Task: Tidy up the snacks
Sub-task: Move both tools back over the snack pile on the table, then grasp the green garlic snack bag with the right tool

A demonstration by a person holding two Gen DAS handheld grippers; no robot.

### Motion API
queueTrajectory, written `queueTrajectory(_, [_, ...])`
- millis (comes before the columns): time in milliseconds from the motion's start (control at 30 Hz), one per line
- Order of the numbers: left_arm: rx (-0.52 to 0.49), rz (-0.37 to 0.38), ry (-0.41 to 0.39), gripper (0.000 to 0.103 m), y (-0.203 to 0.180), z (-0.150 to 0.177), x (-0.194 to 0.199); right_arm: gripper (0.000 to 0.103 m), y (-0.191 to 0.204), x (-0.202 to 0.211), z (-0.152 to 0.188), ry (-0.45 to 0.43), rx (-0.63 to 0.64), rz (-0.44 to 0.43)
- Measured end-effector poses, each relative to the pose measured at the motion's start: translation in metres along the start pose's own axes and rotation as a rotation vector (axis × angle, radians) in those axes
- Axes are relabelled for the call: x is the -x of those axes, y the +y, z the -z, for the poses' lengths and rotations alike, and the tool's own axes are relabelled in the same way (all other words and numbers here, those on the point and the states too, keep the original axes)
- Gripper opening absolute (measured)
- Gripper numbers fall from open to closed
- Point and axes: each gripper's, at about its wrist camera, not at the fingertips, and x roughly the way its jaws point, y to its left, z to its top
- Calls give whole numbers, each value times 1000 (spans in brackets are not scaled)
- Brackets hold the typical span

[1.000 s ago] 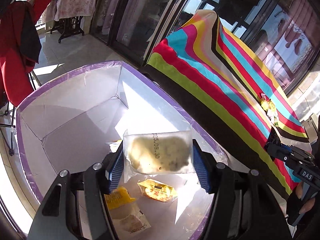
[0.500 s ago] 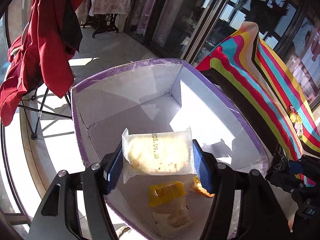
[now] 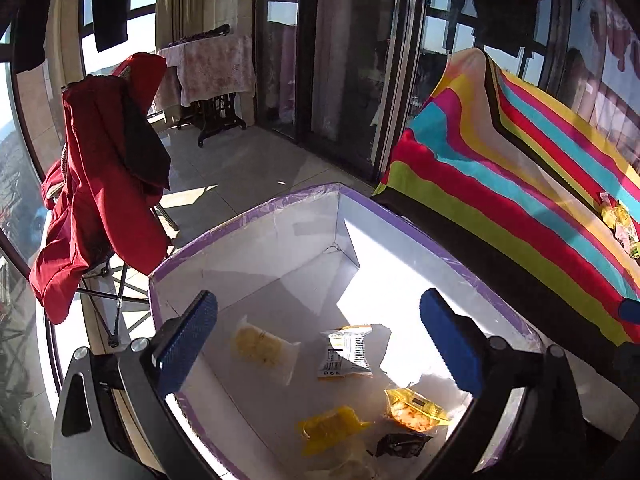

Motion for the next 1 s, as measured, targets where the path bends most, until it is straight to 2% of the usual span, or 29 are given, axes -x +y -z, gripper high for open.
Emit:
queueTrajectory(133, [-213, 124, 12, 101, -82, -18, 2, 82, -62, 35, 26, -59, -139, 111])
queueTrajectory(200, [-328, 224, 43, 101, -132, -21, 2, 84, -94, 52, 41, -86, -227, 155])
queueTrajectory(333, [-439, 425, 130, 101, -228, -20, -9, 84, -162, 79, 75, -127, -418, 252])
queueTrajectory(400, [-491, 482, 167, 101, -276, -18, -19, 84, -195, 90, 89, -144, -507, 296])
queueTrajectory(500, [-554, 527, 205, 101, -344, -15, -32, 84, -240, 99, 106, -160, -601, 370])
queueTrajectory(600, [-571, 587, 230, 101, -401, -16, -42, 84, -278, 98, 112, -152, -628, 458])
queueTrajectory(733, [-598, 593, 178, 101, -461, -18, -58, 84, -325, 87, 104, -128, -642, 524])
queueTrajectory(867, [-558, 600, 197, 101, -484, -30, -72, 84, -368, 76, 81, -103, -626, 558])
queueTrajectory(1000, [-492, 614, 241, 101, -484, -36, -84, 84, -404, 57, 51, -73, -623, 545])
